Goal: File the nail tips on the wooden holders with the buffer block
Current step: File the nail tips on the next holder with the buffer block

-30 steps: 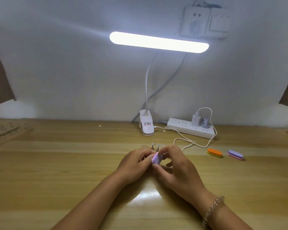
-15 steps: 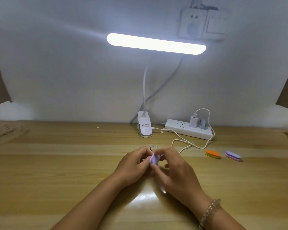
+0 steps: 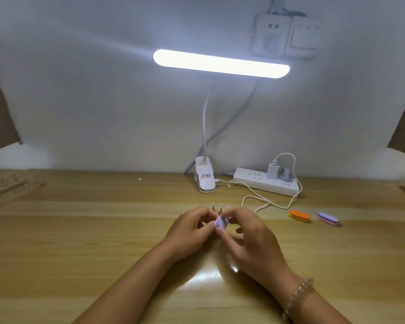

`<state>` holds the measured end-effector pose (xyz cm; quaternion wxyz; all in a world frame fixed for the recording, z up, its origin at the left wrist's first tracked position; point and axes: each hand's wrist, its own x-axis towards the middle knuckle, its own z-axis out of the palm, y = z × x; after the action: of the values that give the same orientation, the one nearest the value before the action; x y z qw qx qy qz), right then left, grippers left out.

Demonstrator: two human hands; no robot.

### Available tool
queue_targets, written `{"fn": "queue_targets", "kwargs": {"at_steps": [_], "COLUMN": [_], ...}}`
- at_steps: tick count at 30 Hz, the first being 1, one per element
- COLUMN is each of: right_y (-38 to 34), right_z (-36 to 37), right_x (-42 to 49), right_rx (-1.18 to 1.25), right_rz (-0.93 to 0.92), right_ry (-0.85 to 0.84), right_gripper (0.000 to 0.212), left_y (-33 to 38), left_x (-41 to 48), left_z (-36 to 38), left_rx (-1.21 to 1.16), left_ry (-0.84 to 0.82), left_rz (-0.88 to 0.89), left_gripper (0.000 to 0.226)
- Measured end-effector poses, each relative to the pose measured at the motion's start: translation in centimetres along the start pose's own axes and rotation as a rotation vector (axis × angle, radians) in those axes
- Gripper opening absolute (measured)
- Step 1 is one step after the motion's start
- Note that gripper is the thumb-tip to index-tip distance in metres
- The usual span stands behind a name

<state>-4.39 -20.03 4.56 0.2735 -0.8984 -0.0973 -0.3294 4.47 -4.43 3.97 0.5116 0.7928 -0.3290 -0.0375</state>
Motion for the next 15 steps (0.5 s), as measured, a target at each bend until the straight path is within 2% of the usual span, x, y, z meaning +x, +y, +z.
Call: {"fn": "queue_targets", "kwargs": {"at_steps": [2,5,10,13,15], "right_y": [-0.16,0.71,-0.22,0.48,0.67], "right_z": [0.09,-0.24,0.00,-0.15,-0.31], "right_x": [-0.03,0.39,-0.23,0.24,0.23], "right_rx": [0.002,-0.022,-0.048,-0.017,-0.056], "right_rz": [-0.019,0.080,-0.046,0.070,0.055], "right_ry": [-0.026,-0.011,-0.051,-0.007,0.003], "right_gripper": [0.013,0.013,0.015,0.014,0.013], "left_y": [0.02,0.04,0.05,-0.07,-0.08], "left_x": [0.06,0.11,-0.03,0.08,0.09], "left_z": [-0.06,-0.03,-0.09,-0.02,0.03], "left_rx": [0.030,0.078,0.007,0.064,0.075], "left_ry": [-0.010,0.001,-0.004,-0.003,-0.011], "left_rz": [0.011,0.019,0.024,0.038,0.044], "left_gripper": [0.026,0.023,0.021,0.021,0.020]}}
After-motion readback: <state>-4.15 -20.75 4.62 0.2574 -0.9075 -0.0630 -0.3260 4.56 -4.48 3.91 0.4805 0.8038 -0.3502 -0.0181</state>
